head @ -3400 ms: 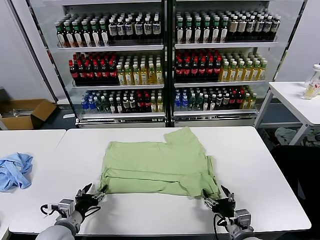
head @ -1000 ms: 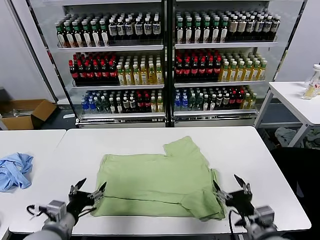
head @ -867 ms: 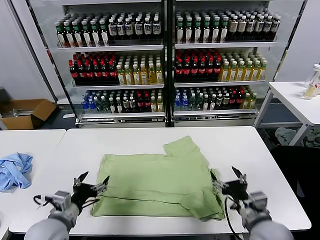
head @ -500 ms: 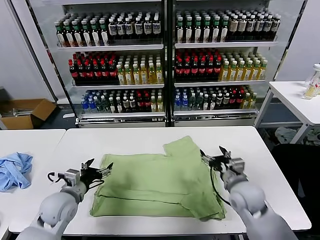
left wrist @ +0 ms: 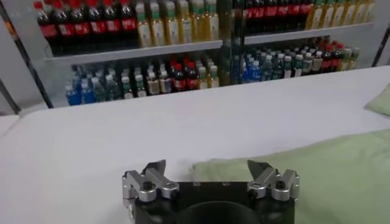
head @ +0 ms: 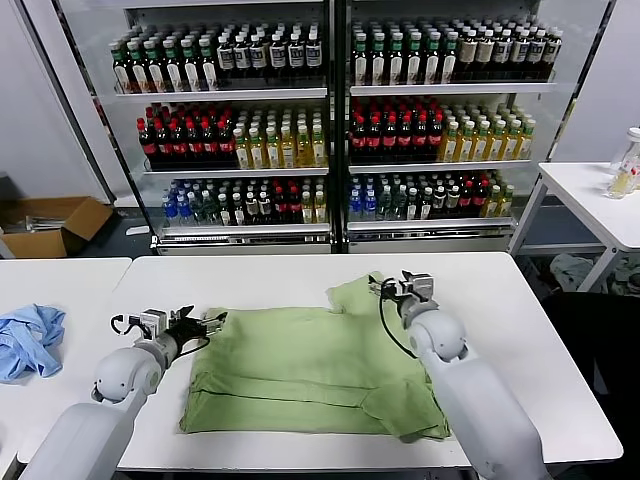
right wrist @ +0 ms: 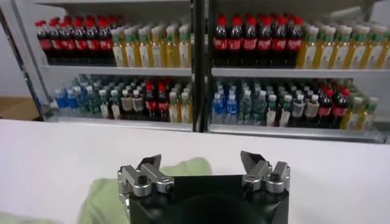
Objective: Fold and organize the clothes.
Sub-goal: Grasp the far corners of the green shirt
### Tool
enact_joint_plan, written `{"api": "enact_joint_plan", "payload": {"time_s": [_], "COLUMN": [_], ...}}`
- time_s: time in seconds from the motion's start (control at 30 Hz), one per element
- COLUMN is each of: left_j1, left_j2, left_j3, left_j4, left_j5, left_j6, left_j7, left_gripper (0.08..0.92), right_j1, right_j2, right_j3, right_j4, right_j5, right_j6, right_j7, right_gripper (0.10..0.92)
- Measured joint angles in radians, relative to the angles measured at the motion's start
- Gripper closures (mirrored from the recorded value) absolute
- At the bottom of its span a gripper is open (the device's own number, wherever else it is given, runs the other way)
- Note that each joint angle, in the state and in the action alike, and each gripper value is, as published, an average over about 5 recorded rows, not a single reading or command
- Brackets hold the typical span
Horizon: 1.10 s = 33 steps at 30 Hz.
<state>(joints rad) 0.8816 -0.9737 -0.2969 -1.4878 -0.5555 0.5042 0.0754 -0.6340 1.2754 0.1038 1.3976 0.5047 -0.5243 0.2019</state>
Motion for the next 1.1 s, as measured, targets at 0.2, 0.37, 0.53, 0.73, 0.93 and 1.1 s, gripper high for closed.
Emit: {"api": "enact_joint_plan", "payload": {"time_s": [0.2, 0.37, 0.53, 0.73, 0.93, 1.1], "left_j1": [-0.042, -0.057, -0.059, -0.058, -0.050, -0.039], "left_j2": [-0.007, -0.008, -0.007, -0.008, -0.011, -0.011], "left_j3": [0.012, 0.016, 0.019, 0.017, 0.014, 0.008], "left_j4": [0.069, 0.102, 0.114, 0.123, 0.119, 0.114], "left_j5": [-0.004, -0.004, 0.000, 0.003, 0.004, 0.002], "left_j6": [-0.012, -0.016, -0.018, -0.023, -0.028, -0.033], "left_j7": [0.026, 0.042, 0.054, 0.065, 0.070, 0.075], "left_gripper": [0.177, 0.177, 0.177, 0.178, 0.285, 0.423], "right_j1": [0.055, 0.086, 0.110, 0.136, 0.149, 0.155], "right_j2": [0.046, 0.075, 0.100, 0.131, 0.156, 0.172], "right_j3": [-0.012, -0.015, -0.017, -0.015, -0.007, -0.001], "right_j4": [-0.118, -0.191, -0.254, -0.321, -0.374, -0.399], "right_j5": [-0.019, -0.034, -0.047, -0.064, -0.076, -0.081], "right_j6": [0.017, 0.033, 0.051, 0.072, 0.088, 0.098], "right_j7": [-0.007, -0.012, -0.022, -0.033, -0.042, -0.046], "right_gripper": [0.203, 0.203, 0.203, 0.203, 0.238, 0.370]}}
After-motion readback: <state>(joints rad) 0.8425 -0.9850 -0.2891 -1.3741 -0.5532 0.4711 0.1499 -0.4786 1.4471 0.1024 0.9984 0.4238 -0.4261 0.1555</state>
